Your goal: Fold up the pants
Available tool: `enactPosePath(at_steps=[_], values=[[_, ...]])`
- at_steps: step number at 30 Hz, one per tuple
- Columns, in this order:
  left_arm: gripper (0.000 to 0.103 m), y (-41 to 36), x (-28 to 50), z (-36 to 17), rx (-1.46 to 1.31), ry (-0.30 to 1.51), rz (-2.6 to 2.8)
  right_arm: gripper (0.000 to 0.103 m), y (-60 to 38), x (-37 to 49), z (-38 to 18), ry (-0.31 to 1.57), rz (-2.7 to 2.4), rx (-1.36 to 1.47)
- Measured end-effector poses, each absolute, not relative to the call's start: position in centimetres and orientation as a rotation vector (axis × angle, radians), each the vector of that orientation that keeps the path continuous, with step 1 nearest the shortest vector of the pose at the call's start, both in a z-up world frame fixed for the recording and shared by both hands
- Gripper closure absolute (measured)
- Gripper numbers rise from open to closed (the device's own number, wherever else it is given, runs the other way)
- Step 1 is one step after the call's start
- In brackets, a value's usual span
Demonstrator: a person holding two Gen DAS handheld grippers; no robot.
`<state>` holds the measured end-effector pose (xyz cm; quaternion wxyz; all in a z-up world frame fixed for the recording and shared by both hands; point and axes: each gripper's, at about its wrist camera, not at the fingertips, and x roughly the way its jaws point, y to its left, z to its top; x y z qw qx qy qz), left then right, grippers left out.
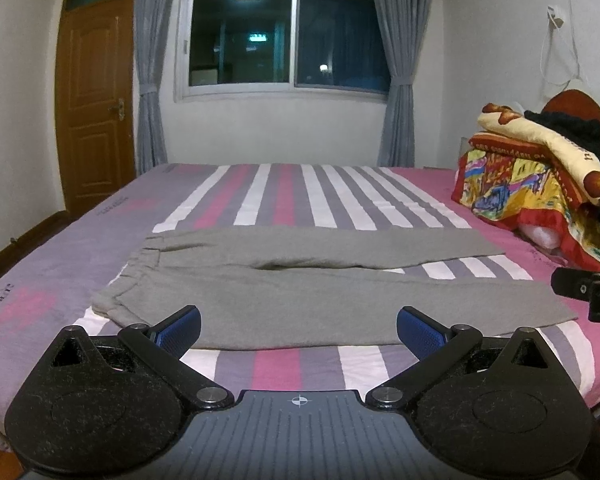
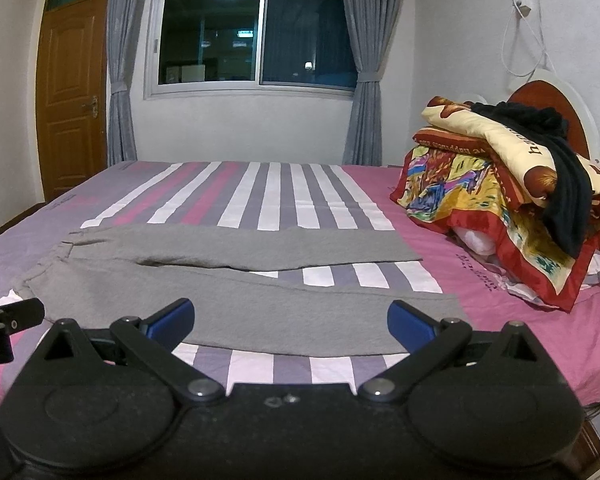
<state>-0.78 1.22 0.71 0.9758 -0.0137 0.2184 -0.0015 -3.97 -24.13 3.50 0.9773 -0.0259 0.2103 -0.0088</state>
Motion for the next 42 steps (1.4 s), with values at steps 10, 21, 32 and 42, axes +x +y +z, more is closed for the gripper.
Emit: enactPosePath(at_steps=[10, 21, 32, 42], values=[[0.000, 8.7, 5.1, 0.7, -0.150, 0.461, -0.051, 0.000, -23.2, 0.5, 5.1, 0.351, 0.143, -0.151], [0.000, 22.9, 21.1, -2.0, -0.075, 0.541, 0.093, 0.000, -20.6, 16.2, 4.5, 0.357, 0.330, -0.239], [0.033, 33.5, 40.9, -7.1, 0.056, 0.718, 0.122, 0.032, -16.8, 37.6, -0.8, 0.483, 0.494, -0.270], [0.033, 36.9, 50.4, -12.8, -0.041, 0.805, -0.075, 0.035, -17.1, 48.2, -8.7, 0.676, 0.605, -0.404]])
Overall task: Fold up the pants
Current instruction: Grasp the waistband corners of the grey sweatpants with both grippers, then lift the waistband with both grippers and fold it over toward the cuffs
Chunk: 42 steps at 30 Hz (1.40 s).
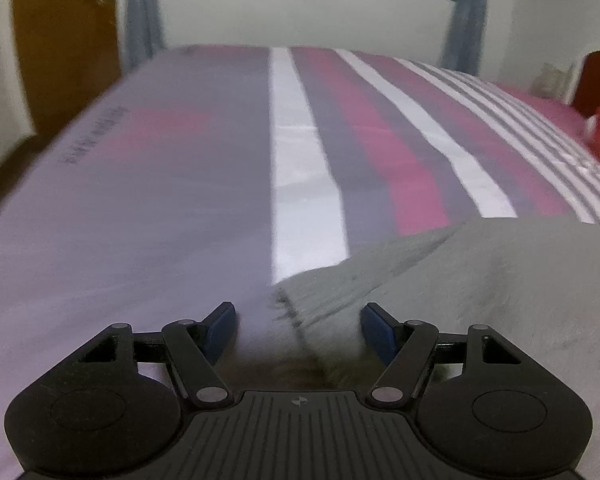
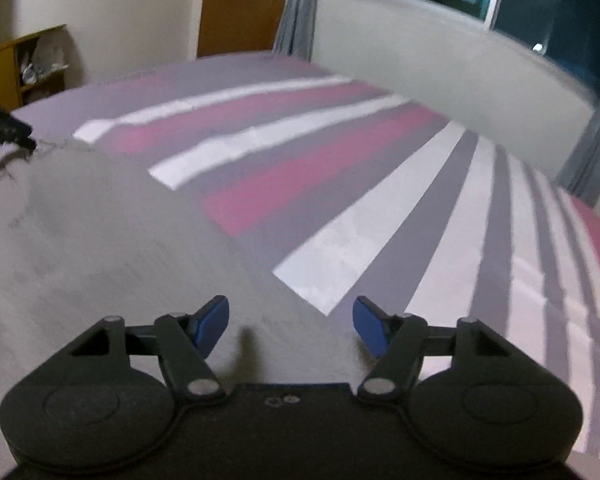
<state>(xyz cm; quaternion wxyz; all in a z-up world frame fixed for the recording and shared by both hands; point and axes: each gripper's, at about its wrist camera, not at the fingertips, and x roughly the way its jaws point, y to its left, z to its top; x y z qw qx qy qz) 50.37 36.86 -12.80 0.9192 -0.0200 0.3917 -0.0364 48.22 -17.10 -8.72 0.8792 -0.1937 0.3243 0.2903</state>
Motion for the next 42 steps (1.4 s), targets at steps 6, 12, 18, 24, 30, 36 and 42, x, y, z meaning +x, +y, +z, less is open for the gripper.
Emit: enactPosePath(at_steps=[6, 12, 18, 24, 30, 36, 42], values=[[0.033, 35.5, 54.3, -15.6, -0.031, 0.889, -0.146, 0.033, -17.6, 51.7, -11.5, 0.774, 0.648, -0.422], [0.067, 33.4, 55.7, -15.9, -0.007, 0.910, -0.147, 0.048, -17.8, 54.0, -11.7, 0.856, 0.732, -0.408], [0.083, 31.7, 54.3, -14.8, -0.019, 0.845, -0.114, 0.099, -15.7, 51.5, -10.8, 0.799, 0.672, -0.512], [0.084, 31.6, 46.9, -8.0, -0.045, 0.611, -0.146, 0.099, -17.5, 43.2, -3.5, 0.579, 0.658, -0.501], [0.084, 31.0, 36.3, -3.6, -0.015, 0.501, -0.202, 0.099, -19.1, 31.3, 1.6, 0.439, 0.678, -0.585], [0.084, 30.3, 27.2, -6.2, -0.001, 0.572, -0.189, 0.099, -20.2, 21.2, -0.5, 0.460, 0.685, -0.594], [0.076, 30.2, 22.4, -12.2, -0.037, 0.733, -0.101, 0.086, -19.1, 19.4, -8.8, 0.694, 0.596, -0.488]])
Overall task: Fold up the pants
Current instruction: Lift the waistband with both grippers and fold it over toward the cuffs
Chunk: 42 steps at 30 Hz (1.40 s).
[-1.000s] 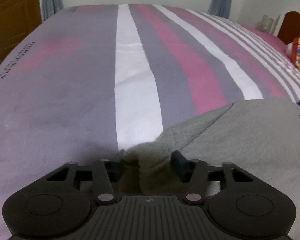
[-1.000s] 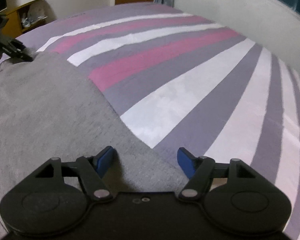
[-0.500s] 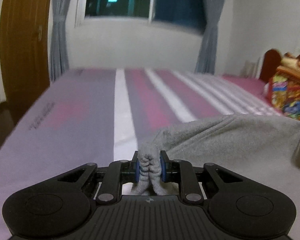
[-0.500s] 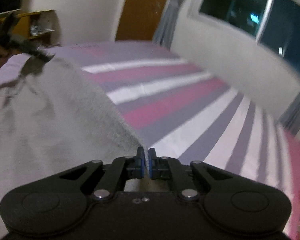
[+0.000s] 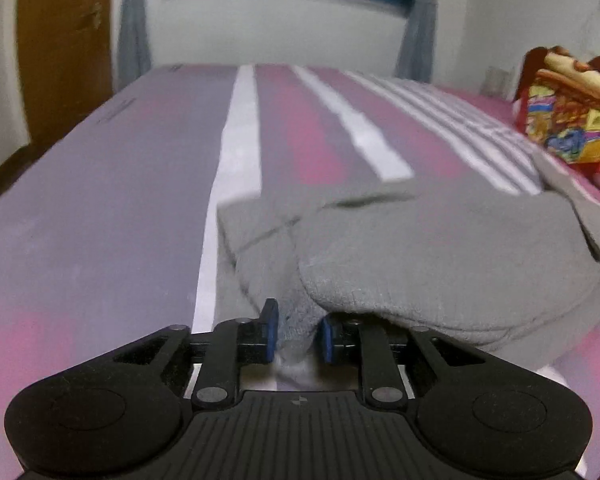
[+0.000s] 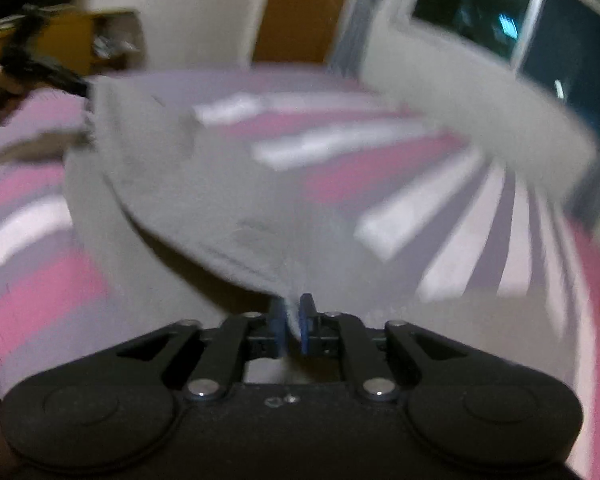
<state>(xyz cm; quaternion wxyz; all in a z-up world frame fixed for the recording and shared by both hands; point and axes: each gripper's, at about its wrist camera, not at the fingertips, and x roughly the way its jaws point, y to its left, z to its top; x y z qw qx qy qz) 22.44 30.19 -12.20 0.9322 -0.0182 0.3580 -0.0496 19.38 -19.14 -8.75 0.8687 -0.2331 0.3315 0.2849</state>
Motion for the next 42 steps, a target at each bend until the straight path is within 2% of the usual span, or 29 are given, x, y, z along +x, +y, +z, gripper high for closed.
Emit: enactPosePath(at_steps=[3, 4, 5, 6, 7, 12, 18, 19, 20, 22, 24, 28, 31, 33, 35, 36, 42], values=[[0.057, 30.5, 20.4, -12.0, -0.103, 0.719, -0.047, 0.081, -20.0, 18.7, -9.5, 0.720, 0.524, -0.402], [0.050, 30.6, 19.7, -11.6, -0.130, 0.705, -0.030, 0.066, -20.4, 18.7, -8.6, 0.706, 0.495, -0.363], [0.048, 30.9, 18.9, -11.1, -0.162, 0.683, -0.013, 0.054, -21.0, 18.4, -7.8, 0.688, 0.466, -0.323], [0.047, 31.2, 18.0, -10.6, -0.219, 0.652, -0.009, 0.036, -21.9, 17.9, -6.7, 0.660, 0.452, -0.266], [0.047, 32.2, 17.4, -10.9, -0.275, 0.636, -0.017, 0.035, -22.1, 17.7, -6.1, 0.642, 0.452, -0.219], [0.047, 34.1, 17.3, -13.6, -0.740, 0.610, -0.113, 0.044, -23.5, 19.9, -5.1, 0.731, 0.368, 0.023], [0.049, 33.8, 19.9, -17.7, -1.001, 0.648, -0.077, 0.047, -23.5, 23.8, -8.7, 0.931, 0.222, 0.178], [0.067, 33.8, 20.2, -18.0, -1.020, 0.642, -0.068, 0.062, -23.6, 24.3, -9.4, 0.949, 0.206, 0.194], [0.083, 33.8, 20.6, -18.0, -1.020, 0.647, -0.070, 0.071, -23.9, 25.0, -10.0, 0.964, 0.191, 0.210], [0.083, 33.2, 21.1, -17.5, -0.975, 0.653, -0.061, 0.088, -24.6, 25.5, -10.6, 0.963, 0.185, 0.237], [0.086, 33.0, 21.6, -15.8, -0.908, 0.631, -0.070, 0.098, -25.2, 25.3, -10.2, 0.943, 0.204, 0.253], [0.086, 32.6, 21.7, -11.2, -0.703, 0.582, -0.097, 0.098, -25.8, 21.3, -6.7, 0.771, 0.272, 0.268], [0.086, 31.7, 22.5, -12.1, -0.520, 0.706, -0.078, 0.098, -26.6, 18.3, -6.2, 0.684, 0.283, 0.274], [0.086, 31.4, 22.9, -14.8, -0.467, 0.842, -0.044, 0.098, -26.4, 18.0, -8.7, 0.737, 0.273, 0.247], [0.086, 31.3, 22.5, -16.0, -0.510, 0.836, -0.040, 0.098, -26.0, 18.5, -12.1, 0.868, 0.247, 0.248], [0.086, 31.3, 22.4, -16.0, -0.536, 0.824, -0.031, 0.098, -26.1, 18.3, -12.5, 0.855, 0.245, 0.263], [0.086, 31.3, 21.2, -14.5, -0.560, 0.700, -0.034, 0.098, -26.1, 17.7, -9.8, 0.795, 0.266, 0.249]])
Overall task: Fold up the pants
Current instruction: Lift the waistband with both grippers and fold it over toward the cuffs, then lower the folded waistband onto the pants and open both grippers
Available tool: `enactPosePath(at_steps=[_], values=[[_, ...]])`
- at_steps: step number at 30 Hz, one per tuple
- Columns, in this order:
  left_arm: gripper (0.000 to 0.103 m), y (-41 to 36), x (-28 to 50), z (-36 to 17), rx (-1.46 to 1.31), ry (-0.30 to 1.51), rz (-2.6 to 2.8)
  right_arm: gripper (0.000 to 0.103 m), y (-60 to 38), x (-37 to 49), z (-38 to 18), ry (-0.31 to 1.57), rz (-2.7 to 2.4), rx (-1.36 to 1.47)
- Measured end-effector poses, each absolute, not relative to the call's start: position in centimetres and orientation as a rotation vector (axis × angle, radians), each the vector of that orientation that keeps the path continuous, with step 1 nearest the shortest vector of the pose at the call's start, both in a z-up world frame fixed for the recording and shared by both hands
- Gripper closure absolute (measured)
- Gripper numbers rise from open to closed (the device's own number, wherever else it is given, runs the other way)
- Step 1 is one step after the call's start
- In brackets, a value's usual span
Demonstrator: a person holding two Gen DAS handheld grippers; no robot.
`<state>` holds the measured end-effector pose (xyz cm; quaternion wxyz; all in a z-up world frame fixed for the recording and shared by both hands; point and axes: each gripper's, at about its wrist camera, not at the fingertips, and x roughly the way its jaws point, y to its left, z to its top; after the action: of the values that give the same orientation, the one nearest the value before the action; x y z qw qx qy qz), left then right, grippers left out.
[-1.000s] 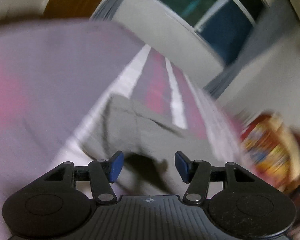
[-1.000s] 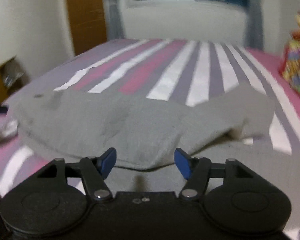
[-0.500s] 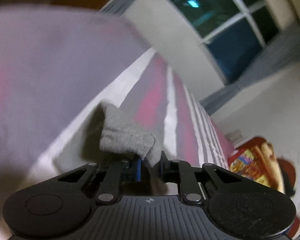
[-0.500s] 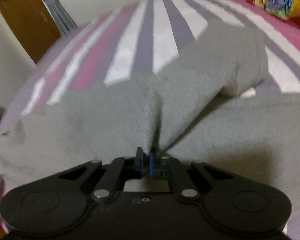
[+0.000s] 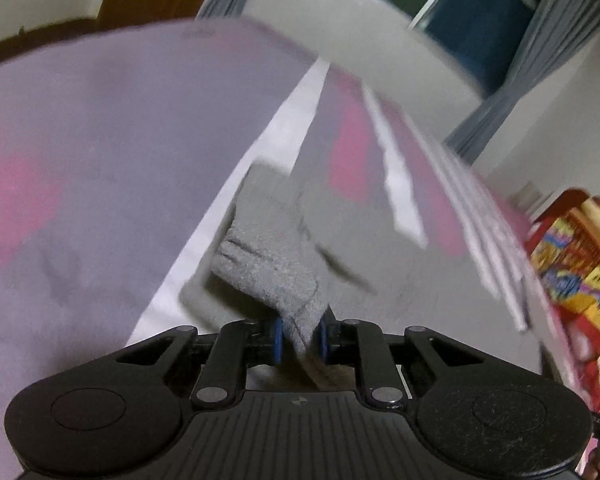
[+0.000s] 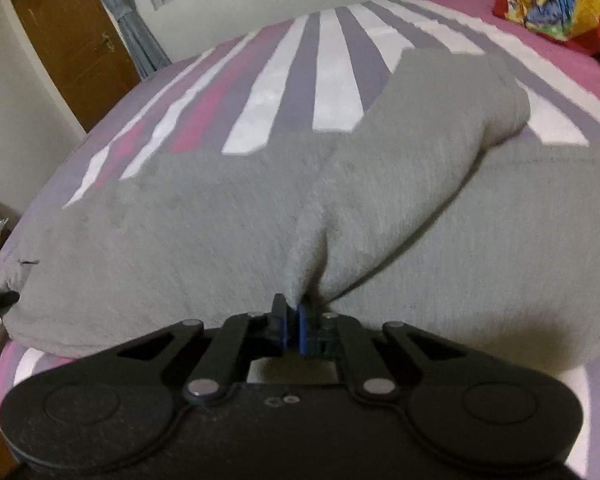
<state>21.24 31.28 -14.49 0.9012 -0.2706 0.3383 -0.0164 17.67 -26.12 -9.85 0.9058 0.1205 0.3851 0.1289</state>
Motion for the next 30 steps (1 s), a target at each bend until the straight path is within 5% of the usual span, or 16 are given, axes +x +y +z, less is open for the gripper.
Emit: enactPosePath(at_steps=[4, 9, 11, 13, 16, 24, 28, 30], values=[[0.086, 31.1, 23.4, -12.4, -0.531, 0.682, -0.028, 0.098, -25.8, 17.9, -7.4, 0.721, 0.281, 0.234], [0.086, 30.5, 22.0, -9.3, -0.511, 0.405, -0.067, 0.098, -26.9, 18.8, -3.3, 0.532, 0.288, 0.287], [0.086, 30.6, 21.9, -11.4, -0.486, 0.493, -0.061, 0.098, -27.6, 17.5, -3.1, 0.450, 0.294, 0.270], [0.086, 30.2, 23.2, -15.3, -0.428, 0.761, 0.001, 0.098, -27.7, 17.1, -6.2, 0.545, 0.296, 0.225], [0.086, 30.0, 22.7, -15.6, -0.429, 0.752, -0.008, 0.098, -27.7, 18.1, -12.6, 0.827, 0.260, 0.183], [0.085, 29.5, 21.9, -14.5, -0.398, 0.797, 0.026, 0.096, -27.3, 17.3, -12.8, 0.804, 0.224, 0.203], [0.049, 28.1, 21.0, -14.0, -0.368, 0.791, 0.018, 0.056, -27.3, 17.0, -8.9, 0.691, 0.189, 0.159], [0.047, 27.3, 21.6, -14.5, -0.352, 0.826, 0.034, 0.054, -27.1, 18.2, -7.7, 0.677, 0.177, 0.130]])
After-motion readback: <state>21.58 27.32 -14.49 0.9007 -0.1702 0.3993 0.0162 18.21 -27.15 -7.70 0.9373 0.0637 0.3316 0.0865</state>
